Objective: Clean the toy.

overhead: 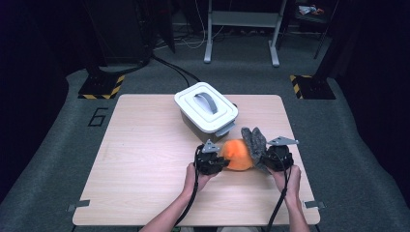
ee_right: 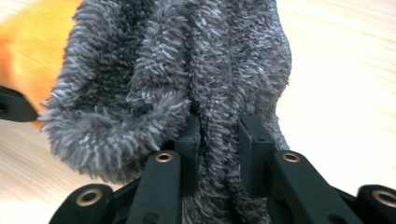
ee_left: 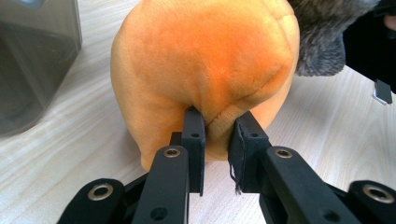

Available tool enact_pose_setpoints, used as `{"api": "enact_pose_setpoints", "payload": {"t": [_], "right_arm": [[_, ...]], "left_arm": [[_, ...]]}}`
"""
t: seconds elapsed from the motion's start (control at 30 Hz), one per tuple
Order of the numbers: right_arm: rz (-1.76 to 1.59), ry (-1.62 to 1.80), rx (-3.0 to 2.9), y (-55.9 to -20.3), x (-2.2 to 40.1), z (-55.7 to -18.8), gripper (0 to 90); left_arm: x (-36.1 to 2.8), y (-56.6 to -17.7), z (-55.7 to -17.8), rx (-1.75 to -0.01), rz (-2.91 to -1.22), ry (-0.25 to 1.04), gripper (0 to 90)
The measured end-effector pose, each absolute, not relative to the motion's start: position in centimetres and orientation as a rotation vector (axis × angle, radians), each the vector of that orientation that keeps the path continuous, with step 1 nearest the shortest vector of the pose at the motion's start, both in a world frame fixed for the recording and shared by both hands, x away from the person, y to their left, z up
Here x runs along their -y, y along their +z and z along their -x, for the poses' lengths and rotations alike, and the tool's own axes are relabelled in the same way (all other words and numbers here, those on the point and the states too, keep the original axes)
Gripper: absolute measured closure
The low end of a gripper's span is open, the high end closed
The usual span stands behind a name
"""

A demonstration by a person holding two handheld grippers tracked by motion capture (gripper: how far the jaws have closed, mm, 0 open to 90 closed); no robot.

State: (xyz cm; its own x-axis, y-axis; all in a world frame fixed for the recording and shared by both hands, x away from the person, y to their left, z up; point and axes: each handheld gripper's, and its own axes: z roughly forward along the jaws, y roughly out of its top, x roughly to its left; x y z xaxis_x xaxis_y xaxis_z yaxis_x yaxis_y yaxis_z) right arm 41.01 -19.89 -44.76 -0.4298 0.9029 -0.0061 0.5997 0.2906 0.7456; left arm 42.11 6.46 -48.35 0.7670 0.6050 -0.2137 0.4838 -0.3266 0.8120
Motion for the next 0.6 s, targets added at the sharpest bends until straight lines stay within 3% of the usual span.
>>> {"api": "enact_pose_setpoints", "payload": {"t": [0.6], "right_arm": [[-1.501, 0.841, -2.19, -49.0, 21.8, -42.8, 71.9]], "left_arm": [[-6.7, -48.6, -42.2, -0.835, -1.979, 0.141, 76.9]]}}
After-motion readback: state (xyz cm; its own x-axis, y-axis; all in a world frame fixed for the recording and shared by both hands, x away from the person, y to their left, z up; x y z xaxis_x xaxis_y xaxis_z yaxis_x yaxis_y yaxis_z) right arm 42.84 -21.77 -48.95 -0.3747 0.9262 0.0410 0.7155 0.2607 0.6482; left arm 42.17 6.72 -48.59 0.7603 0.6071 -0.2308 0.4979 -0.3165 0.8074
